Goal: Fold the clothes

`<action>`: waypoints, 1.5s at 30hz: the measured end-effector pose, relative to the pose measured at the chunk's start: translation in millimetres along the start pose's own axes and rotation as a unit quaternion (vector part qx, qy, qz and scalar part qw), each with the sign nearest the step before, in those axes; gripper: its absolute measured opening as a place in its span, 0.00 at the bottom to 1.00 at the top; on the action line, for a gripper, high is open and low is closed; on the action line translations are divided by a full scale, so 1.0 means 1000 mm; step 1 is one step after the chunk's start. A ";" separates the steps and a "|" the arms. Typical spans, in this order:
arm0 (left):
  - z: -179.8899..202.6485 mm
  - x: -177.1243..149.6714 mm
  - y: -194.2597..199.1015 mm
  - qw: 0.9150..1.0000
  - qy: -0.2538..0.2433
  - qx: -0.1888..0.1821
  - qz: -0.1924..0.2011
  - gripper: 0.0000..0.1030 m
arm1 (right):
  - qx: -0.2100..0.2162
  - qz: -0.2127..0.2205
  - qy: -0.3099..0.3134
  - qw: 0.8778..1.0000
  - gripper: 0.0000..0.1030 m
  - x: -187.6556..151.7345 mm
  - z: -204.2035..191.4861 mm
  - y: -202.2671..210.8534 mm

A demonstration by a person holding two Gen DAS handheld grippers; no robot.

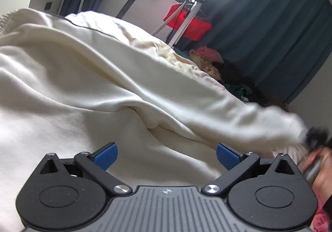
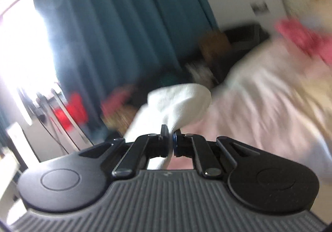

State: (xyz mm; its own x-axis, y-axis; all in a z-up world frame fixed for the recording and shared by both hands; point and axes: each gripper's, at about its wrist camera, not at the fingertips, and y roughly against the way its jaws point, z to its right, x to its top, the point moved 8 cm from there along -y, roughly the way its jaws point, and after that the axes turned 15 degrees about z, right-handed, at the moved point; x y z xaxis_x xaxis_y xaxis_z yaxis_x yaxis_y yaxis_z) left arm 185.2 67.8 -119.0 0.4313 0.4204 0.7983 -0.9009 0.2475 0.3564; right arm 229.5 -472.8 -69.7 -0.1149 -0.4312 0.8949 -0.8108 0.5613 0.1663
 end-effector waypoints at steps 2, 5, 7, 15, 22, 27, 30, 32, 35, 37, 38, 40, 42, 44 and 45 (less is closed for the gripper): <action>0.000 0.000 0.001 1.000 -0.001 0.001 0.002 0.99 | -0.030 -0.049 -0.014 0.998 0.07 -0.042 0.037 0.002; -0.001 -0.001 0.003 1.000 -0.006 0.003 0.005 0.99 | -0.030 -0.081 -0.060 0.994 0.08 -0.070 0.066 0.005; -0.001 -0.003 0.004 1.000 -0.008 0.004 0.002 0.99 | -0.017 -0.087 -0.094 0.992 0.09 -0.077 0.075 0.006; -0.002 -0.007 0.002 0.999 -0.034 0.012 -0.004 0.99 | 0.006 -0.075 -0.208 0.975 0.58 -0.085 0.103 -0.010; -0.007 -0.001 -0.004 0.999 -0.042 0.034 0.002 0.99 | -0.020 -0.053 -0.151 0.987 0.08 -0.070 0.096 -0.037; -0.003 0.013 -0.001 0.995 -0.070 0.057 0.042 0.99 | 0.012 0.018 -0.112 0.993 0.07 -0.025 0.076 -0.028; 0.005 0.020 0.003 0.991 -0.100 0.057 0.060 0.99 | 0.028 0.048 -0.081 0.995 0.07 0.001 0.069 -0.027; 0.010 0.020 0.007 0.989 -0.121 0.058 0.068 0.99 | 0.019 0.052 -0.063 0.996 0.07 0.004 0.078 -0.029; 0.016 0.018 0.012 0.987 -0.139 0.053 0.063 0.99 | -0.016 0.029 -0.045 0.998 0.07 -0.012 0.106 -0.032; 0.017 0.017 0.016 0.987 -0.141 0.049 0.059 0.99 | -0.040 0.000 -0.038 0.998 0.07 -0.028 0.128 -0.032; 0.018 0.017 0.017 0.987 -0.142 0.047 0.058 0.99 | -0.045 -0.012 -0.037 0.998 0.07 -0.032 0.134 -0.031; 0.021 0.016 0.020 0.987 -0.146 0.045 0.059 0.99 | -0.049 -0.034 -0.039 0.997 0.12 -0.037 0.139 -0.026; 0.023 0.016 0.022 0.986 -0.150 0.043 0.061 0.99 | -0.052 -0.055 -0.040 0.996 0.19 -0.043 0.145 -0.021; 0.028 0.018 0.028 0.984 -0.158 0.041 0.077 0.99 | -0.058 -0.072 -0.035 0.995 0.29 -0.044 0.148 -0.013; 0.032 0.019 0.032 0.982 -0.164 0.039 0.090 0.99 | -0.059 -0.072 -0.020 0.995 0.34 -0.041 0.143 -0.007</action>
